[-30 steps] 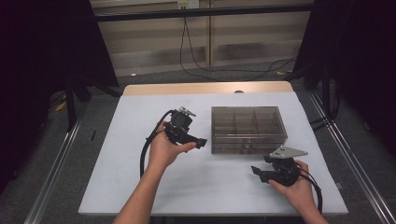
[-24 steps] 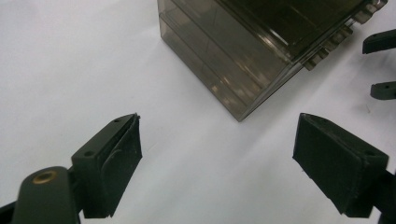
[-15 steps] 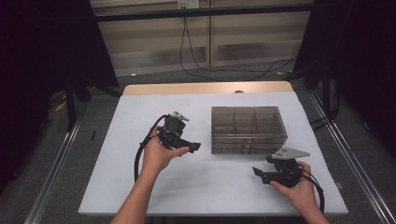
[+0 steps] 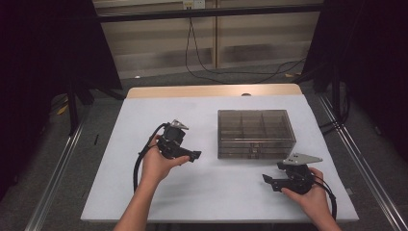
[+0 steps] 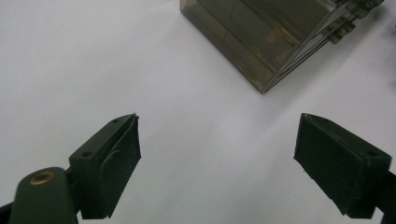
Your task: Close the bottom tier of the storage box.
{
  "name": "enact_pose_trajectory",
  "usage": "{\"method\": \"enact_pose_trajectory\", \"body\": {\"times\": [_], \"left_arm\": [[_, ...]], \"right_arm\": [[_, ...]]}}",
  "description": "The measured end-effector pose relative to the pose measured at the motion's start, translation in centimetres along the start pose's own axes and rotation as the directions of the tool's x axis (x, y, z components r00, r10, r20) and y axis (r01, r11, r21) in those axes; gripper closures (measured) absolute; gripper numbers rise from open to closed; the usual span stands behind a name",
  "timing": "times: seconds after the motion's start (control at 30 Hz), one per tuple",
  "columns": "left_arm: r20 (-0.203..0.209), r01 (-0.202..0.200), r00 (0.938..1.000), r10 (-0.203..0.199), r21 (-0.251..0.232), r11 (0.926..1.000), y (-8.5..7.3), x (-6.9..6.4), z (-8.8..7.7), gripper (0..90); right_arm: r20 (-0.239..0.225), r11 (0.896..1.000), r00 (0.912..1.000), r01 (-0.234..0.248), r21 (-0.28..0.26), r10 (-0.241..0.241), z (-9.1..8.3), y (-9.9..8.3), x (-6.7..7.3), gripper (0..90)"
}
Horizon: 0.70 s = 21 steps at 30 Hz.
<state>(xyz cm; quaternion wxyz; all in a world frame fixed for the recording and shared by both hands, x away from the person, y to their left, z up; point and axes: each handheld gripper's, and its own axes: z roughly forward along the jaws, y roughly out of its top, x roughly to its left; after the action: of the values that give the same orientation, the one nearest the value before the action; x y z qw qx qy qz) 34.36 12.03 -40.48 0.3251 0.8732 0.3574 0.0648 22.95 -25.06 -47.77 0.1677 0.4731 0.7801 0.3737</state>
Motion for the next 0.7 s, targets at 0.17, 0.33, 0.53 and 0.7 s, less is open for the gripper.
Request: {"method": "enact_pose_trajectory", "body": {"times": [0.17,0.33,0.53,0.7], "left_arm": [[-0.004,0.0,1.0,0.0,0.001,1.0,-0.6,0.4,-0.2,14.1],[0.001,0.01,0.9999,-0.01,0.0,0.9999,-1.3,0.6,-0.3,14.1],[-0.003,0.011,0.9999,-0.011,0.0,0.9999,-2.1,0.8,-0.1,13.9],[-0.007,0.011,0.9999,-0.011,0.003,0.9999,-2.6,1.0,0.0,13.8]], "right_arm": [[-0.008,1.0,1.0,-0.001,0.0,0.001,-0.1,-0.1,-0.1,23.9],[-0.007,1.0,1.0,-0.005,-0.009,0.005,-0.3,-0.2,-0.2,23.2],[-0.009,1.0,0.9999,-0.008,-0.01,0.007,-0.4,-0.3,-0.3,22.4],[-0.01,1.0,0.9999,-0.011,-0.008,0.011,-0.5,-0.4,-0.4,22.0]]}}
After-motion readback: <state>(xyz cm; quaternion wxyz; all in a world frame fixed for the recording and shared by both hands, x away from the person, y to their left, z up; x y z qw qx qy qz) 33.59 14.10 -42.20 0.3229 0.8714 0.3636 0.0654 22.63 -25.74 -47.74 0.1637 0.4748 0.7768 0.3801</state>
